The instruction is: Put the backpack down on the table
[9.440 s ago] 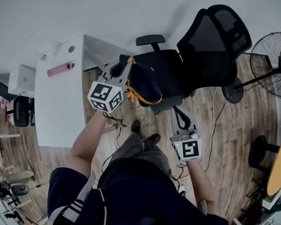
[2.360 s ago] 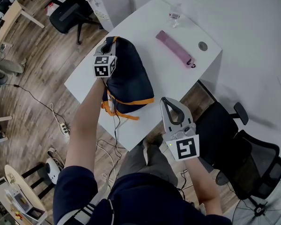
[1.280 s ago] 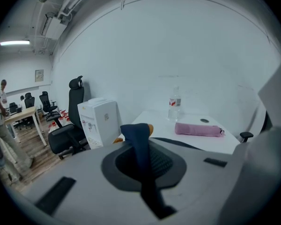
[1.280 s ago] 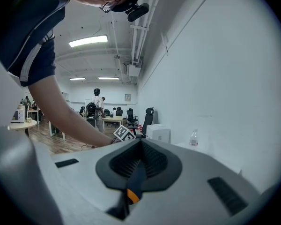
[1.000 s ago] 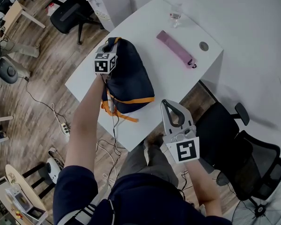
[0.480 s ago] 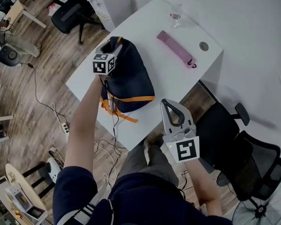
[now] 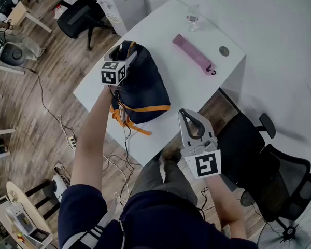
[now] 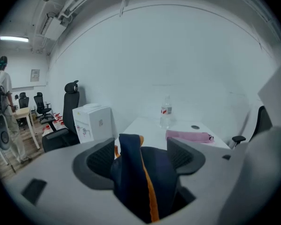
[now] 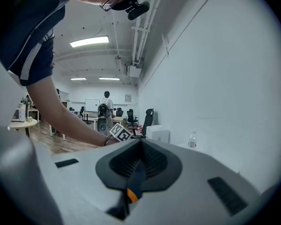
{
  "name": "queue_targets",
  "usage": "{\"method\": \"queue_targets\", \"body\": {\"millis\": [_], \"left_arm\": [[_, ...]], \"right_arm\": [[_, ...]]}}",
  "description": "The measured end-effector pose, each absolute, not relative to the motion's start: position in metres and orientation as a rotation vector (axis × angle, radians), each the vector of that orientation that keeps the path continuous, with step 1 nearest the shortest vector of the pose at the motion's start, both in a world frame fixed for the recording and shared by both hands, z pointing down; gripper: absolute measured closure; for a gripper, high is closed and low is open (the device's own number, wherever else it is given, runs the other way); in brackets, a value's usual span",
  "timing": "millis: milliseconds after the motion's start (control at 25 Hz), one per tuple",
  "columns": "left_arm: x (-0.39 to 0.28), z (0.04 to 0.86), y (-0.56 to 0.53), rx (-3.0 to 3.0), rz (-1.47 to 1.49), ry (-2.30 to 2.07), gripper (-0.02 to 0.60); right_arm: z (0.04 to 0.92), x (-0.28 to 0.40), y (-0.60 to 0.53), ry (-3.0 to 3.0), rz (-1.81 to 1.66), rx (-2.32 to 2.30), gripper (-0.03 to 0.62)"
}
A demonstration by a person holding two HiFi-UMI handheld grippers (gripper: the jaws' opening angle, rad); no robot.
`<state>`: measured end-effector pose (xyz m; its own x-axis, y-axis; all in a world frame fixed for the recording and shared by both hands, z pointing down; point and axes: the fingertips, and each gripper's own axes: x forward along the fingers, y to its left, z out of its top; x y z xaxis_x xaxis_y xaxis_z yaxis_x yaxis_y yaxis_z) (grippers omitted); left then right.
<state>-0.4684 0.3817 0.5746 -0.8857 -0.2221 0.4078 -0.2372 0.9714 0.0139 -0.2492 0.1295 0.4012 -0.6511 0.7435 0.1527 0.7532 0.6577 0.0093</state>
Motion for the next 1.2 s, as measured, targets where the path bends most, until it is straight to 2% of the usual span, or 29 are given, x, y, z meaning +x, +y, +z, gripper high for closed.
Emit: {"method": "queue_targets", "body": {"millis": [520,920,1000,1200], "left_arm": [[-0.448,0.520,0.375,0.298,0.084,-2.834,0.225],[-0.392,0.443,0.344,0.354,0.136,-2.975,0.233],[-0.378,0.427,0.333,0.384,0.165,-3.005,0.249],[-0.343,0.389,0.312,0.445,0.192,-3.066,0.362]], "right_arm": [[0.397,-0.245,0.122,-2.754,-0.105,-1.239,0.597],[0.391,-0.241,0.112,-2.775,-0.106,-1.224,0.597],[0.390,-0.239,0.109,-2.777,-0.112,-1.224,0.597],[0.387,-0.231,0.103,-2.784,-0.114,-1.225,0.597]]}}
